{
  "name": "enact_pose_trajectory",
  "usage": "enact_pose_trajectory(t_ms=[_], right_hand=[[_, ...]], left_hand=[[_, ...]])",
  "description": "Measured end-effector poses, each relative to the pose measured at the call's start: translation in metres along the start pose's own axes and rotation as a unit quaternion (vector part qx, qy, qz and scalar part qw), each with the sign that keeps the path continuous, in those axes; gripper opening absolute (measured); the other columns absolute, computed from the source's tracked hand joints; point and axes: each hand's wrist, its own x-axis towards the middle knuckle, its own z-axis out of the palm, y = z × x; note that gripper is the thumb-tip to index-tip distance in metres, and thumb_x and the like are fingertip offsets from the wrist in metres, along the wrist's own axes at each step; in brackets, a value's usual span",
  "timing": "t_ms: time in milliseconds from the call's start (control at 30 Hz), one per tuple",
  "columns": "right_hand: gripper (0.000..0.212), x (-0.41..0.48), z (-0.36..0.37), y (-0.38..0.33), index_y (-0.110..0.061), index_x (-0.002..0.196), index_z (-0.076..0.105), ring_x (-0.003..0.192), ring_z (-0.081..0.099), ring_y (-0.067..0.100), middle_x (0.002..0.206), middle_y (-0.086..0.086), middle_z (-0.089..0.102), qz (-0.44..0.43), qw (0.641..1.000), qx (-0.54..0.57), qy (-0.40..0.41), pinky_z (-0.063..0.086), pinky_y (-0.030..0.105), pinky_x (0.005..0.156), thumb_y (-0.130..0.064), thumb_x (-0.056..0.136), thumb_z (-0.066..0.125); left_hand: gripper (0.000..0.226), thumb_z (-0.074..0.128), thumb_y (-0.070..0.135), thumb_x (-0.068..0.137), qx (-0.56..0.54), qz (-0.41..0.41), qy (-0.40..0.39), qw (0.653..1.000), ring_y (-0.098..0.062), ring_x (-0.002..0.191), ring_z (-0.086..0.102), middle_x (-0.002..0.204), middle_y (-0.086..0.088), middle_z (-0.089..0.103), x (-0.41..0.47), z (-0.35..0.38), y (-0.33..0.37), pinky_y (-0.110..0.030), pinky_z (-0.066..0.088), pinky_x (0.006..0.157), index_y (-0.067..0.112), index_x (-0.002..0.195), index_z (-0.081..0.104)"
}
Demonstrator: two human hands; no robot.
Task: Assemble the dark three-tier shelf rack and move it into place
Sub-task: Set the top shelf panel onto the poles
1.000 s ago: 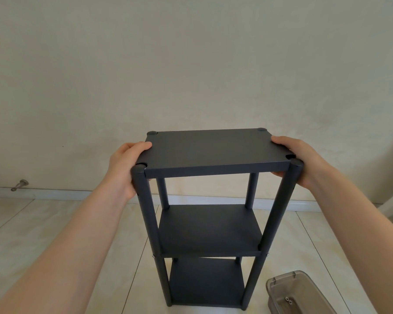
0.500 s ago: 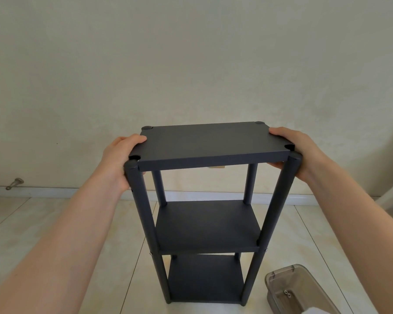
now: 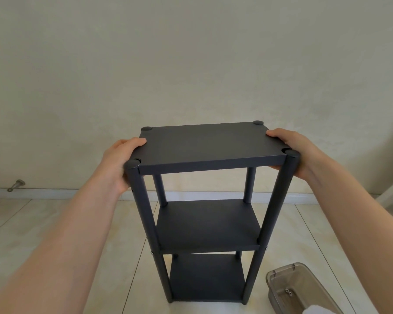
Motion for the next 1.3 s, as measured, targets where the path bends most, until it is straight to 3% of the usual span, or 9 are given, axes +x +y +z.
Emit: enact_pose_trajectory(t_ms=[167,267,367,467,600,733,833,1033,1300], right_hand=[[0.023,-0.002,-0.005,0.003,-0.014,0.103,0.064,0.062,0.071,0.018,0.074,0.000,0.073,0.027,1.000,0.000,-0.017,0.058,0.031,0.055,-0.028,0.087,0.070],[0.023,-0.002,-0.003,0.002,-0.013,0.104,0.064,0.057,0.070,0.017,0.067,-0.001,0.072,0.016,1.000,-0.010,-0.002,0.057,0.031,0.051,-0.027,0.088,0.069],[0.021,-0.002,-0.002,0.000,-0.012,0.103,0.064,0.053,0.069,0.015,0.063,-0.002,0.072,0.010,1.000,-0.016,0.011,0.056,0.031,0.048,-0.026,0.088,0.069],[0.020,-0.003,-0.001,-0.001,-0.012,0.103,0.063,0.051,0.068,0.015,0.061,-0.002,0.071,0.012,1.000,-0.024,0.007,0.056,0.030,0.047,-0.026,0.089,0.068],[0.018,-0.003,-0.001,0.000,-0.013,0.101,0.063,0.051,0.067,0.015,0.060,-0.002,0.070,0.007,1.000,-0.026,0.007,0.058,0.032,0.049,-0.026,0.089,0.068],[0.018,-0.004,0.000,0.002,-0.012,0.097,0.063,0.052,0.067,0.016,0.062,0.001,0.071,0.009,1.000,-0.021,-0.003,0.058,0.032,0.052,-0.028,0.090,0.067],[0.017,-0.004,0.000,0.003,-0.012,0.095,0.062,0.051,0.067,0.016,0.060,0.001,0.069,0.005,1.000,-0.010,-0.014,0.060,0.034,0.057,-0.028,0.091,0.066],[0.021,0.002,0.000,0.004,-0.010,0.093,0.062,0.047,0.065,0.016,0.057,0.001,0.068,0.000,1.000,-0.024,-0.007,0.058,0.031,0.050,-0.030,0.091,0.066],[0.026,0.010,-0.011,0.034,-0.009,0.085,0.070,0.055,0.061,0.018,0.070,0.005,0.068,-0.006,0.997,-0.051,-0.054,0.048,0.026,0.056,-0.034,0.091,0.065]], left_hand=[[0.020,0.070,0.030,0.093,0.018,0.000,-0.037,0.999,-0.009,0.053,0.066,0.077,0.003,0.072,-0.008,-0.008,0.001,-0.020,0.049,0.043,0.015,0.105,0.066],[0.030,0.071,0.030,0.092,0.174,0.074,0.002,0.982,-0.015,0.078,0.069,0.108,-0.003,0.072,-0.016,-0.012,0.012,-0.031,0.056,0.064,0.015,0.118,0.067],[0.043,0.065,0.026,0.093,0.405,0.289,0.115,0.860,-0.021,0.109,0.063,0.129,0.002,0.063,-0.031,-0.004,0.024,-0.042,0.051,0.096,0.023,0.135,0.057],[0.036,0.056,0.028,0.096,0.442,0.450,0.062,0.773,-0.021,0.122,0.057,0.132,0.004,0.064,-0.054,0.034,0.025,-0.038,0.045,0.101,0.023,0.132,0.062],[0.043,0.044,0.037,0.104,0.559,0.351,-0.149,0.737,-0.024,0.135,0.049,0.145,-0.001,0.056,-0.045,0.106,0.017,-0.037,0.039,0.110,0.019,0.141,0.055],[0.046,0.037,0.044,0.106,0.616,0.293,-0.218,0.698,-0.029,0.132,0.049,0.143,-0.005,0.055,-0.012,0.151,0.027,-0.048,0.037,0.111,0.016,0.136,0.057],[0.052,0.031,0.051,0.106,0.642,0.249,-0.241,0.683,-0.027,0.135,0.046,0.149,-0.003,0.049,0.007,0.174,0.033,-0.048,0.035,0.113,0.020,0.143,0.051],[0.048,0.031,0.046,0.105,0.622,0.241,-0.164,0.727,-0.034,0.106,0.061,0.117,-0.016,0.064,0.034,0.199,0.027,-0.037,0.041,0.082,0.010,0.105,0.063],[0.049,0.025,0.051,0.105,0.607,0.213,-0.178,0.745,-0.027,0.101,0.062,0.105,-0.003,0.066,0.048,0.190,-0.010,-0.043,0.046,0.096,0.021,0.092,0.062]])
